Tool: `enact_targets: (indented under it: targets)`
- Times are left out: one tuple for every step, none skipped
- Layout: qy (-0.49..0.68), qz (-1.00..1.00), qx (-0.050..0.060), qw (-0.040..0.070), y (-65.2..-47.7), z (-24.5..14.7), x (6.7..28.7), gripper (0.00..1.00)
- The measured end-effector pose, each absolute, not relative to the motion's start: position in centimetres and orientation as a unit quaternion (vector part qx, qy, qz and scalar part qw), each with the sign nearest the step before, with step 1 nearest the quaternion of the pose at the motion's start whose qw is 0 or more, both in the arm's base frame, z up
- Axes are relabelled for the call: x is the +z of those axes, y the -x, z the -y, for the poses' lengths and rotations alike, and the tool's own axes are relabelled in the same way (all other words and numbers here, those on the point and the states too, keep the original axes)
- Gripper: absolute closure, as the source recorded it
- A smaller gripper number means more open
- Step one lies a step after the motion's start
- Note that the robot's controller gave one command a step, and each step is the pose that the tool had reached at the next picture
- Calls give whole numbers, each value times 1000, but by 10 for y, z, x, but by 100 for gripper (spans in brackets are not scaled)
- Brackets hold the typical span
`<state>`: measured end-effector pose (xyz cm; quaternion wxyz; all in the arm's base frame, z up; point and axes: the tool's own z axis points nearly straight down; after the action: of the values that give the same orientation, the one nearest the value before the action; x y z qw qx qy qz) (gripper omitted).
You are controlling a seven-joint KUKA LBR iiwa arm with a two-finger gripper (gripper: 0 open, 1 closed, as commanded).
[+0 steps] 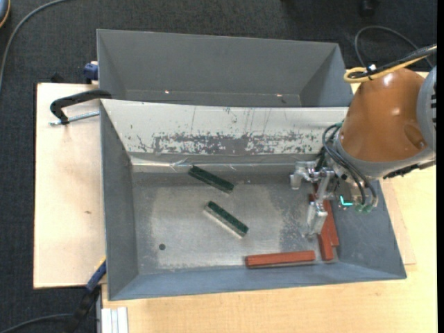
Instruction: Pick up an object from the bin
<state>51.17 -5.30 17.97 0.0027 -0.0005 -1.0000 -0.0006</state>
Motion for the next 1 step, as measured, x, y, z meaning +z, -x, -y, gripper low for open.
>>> enact_targets:
  targets:
    - [-168, 986, -2, 1, -511, -29, 119, 0]
